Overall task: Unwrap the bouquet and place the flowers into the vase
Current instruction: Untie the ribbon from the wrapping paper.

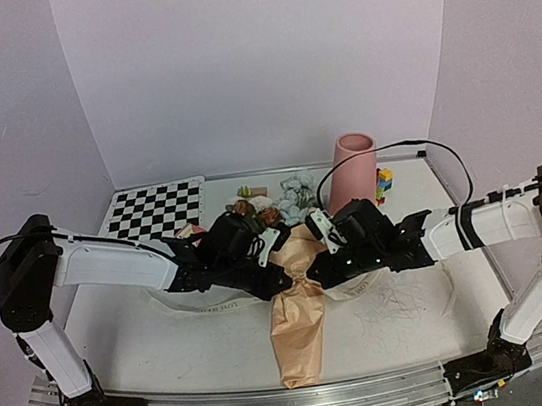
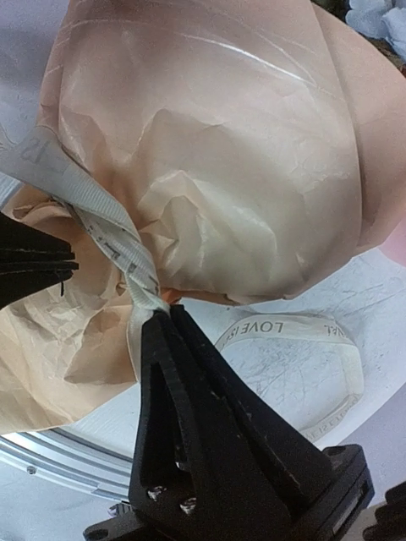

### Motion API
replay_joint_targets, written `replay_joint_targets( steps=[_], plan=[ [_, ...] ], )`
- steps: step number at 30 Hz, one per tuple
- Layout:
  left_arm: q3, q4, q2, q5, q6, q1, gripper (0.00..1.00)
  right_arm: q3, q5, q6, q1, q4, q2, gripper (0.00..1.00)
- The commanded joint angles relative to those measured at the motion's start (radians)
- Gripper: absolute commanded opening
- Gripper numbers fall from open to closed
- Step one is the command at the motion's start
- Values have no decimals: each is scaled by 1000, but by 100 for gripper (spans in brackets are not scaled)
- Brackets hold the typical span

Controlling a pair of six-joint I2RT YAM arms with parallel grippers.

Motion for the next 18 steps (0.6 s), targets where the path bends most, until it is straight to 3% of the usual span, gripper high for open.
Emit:
replay_joint_targets(
  steps=[1,9,18],
  plan=[
    [49,35,25,46,20,-1,0,1,-18,5,3,30,-39,0],
    [63,34,47,-49,16,-1,19,9,-35,-1,2,30,-30,0],
    [108,21,81,-102,45,-1,22,20,-46,-5,2,30,-21,0]
  ],
)
